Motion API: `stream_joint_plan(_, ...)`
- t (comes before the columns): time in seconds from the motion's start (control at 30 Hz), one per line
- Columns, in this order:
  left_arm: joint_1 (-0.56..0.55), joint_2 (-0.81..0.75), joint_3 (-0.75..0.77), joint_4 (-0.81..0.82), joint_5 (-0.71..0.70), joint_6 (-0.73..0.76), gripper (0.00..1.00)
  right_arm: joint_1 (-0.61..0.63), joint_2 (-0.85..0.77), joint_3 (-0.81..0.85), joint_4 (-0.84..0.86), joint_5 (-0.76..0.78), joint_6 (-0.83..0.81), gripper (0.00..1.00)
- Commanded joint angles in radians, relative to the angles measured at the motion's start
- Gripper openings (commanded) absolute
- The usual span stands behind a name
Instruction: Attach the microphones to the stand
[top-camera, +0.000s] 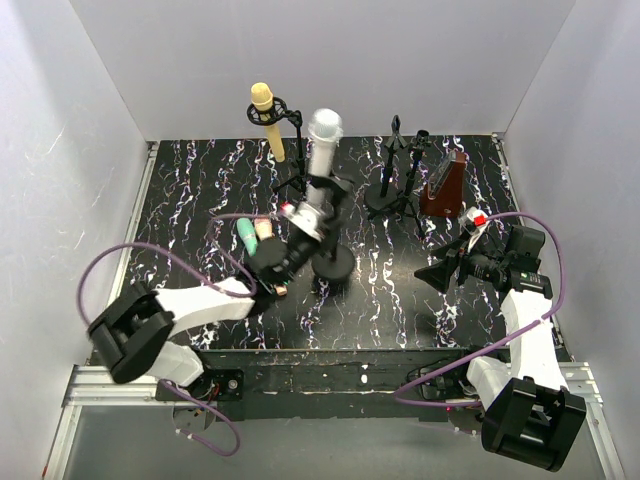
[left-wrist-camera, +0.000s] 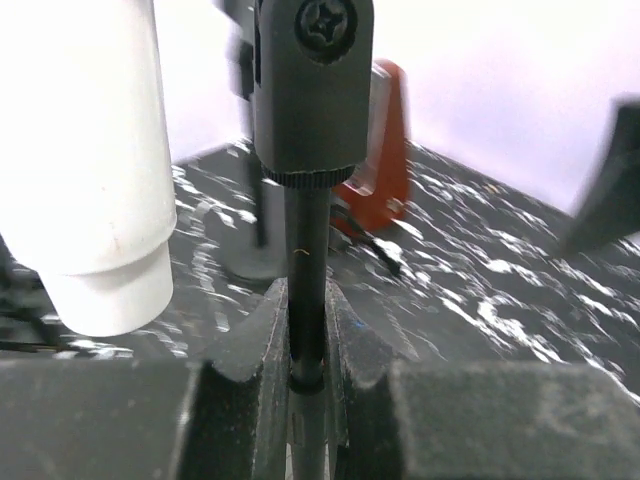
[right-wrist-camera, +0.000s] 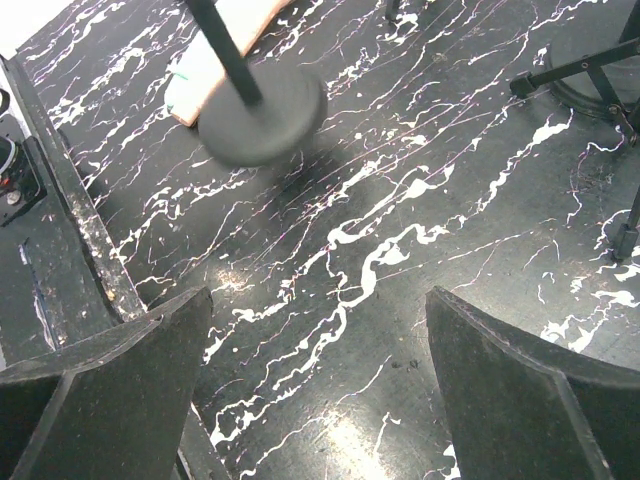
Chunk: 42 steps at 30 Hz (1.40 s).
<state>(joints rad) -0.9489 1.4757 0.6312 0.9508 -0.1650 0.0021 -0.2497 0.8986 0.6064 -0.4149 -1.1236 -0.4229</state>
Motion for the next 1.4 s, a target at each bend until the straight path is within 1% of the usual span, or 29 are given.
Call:
stream_joint_plan(0.0,0.189,-0.242,0.042,-0.154,0.117,-0.036,0.00,-0.008,0.003,0.021,0.010,-0.001,-0.019,0.94)
stream_joint_plan(0.1,0.349,-0.310,0.073,-0.265,0.165,-0.019,0.00,-0.008,0.008,0.023,0.007,-0.001,-0.022,0.94)
stream_joint_plan(0.17,0.488,-0.324,0.090,-0.290,0.218,-0.027,0.00,-0.008,0.017,0.027,-0.001,-0.004,-0.028,0.94)
stream_joint_plan(0.23,0.600,-0.312,0.108,-0.282,0.261,-0.050,0.00,-0.008,0.020,0.032,-0.008,-0.005,-0.033,0.94)
stream_joint_plan(0.3,0.689,-0.272,0.131,-0.256,0.295,-0.071,0.00,-0.008,0.025,0.035,-0.015,-0.007,-0.036,0.94)
stream_joint_plan(0.4,0.789,-0.195,0.171,-0.196,0.317,-0.100,0.00,-0.008,0.026,0.036,-0.021,-0.004,-0.045,0.94)
stream_joint_plan(0.47,0.834,-0.129,0.206,-0.155,0.324,-0.108,0.00,-0.008,0.023,0.036,-0.022,-0.002,-0.048,0.94)
stream_joint_plan(0.57,0.877,-0.030,0.266,-0.095,0.328,-0.117,0.00,-0.008,0.026,0.038,-0.027,0.002,-0.056,0.94)
stream_joint_plan(0.7,0.904,0.112,0.360,-0.041,0.337,-0.103,0.00,-0.008,0.028,0.038,-0.033,0.008,-0.062,0.94)
stream_joint_plan(0.9,0.912,0.296,0.501,-0.020,0.375,-0.067,0.00,-0.008,0.042,0.046,-0.048,0.007,-0.076,0.94)
stream_joint_plan(1.0,0.912,0.362,0.550,-0.014,0.406,-0.060,0.00,-0.008,0.056,0.055,-0.062,0.001,-0.086,0.94)
stream_joint_plan(1.2,0.911,0.454,0.594,0.014,0.443,-0.068,0.00,-0.010,0.056,0.055,-0.068,0.004,-0.096,0.94)
stream_joint_plan(1.37,0.912,0.469,0.558,0.046,0.476,-0.073,0.01,-0.010,0.060,0.055,-0.070,0.004,-0.096,0.94)
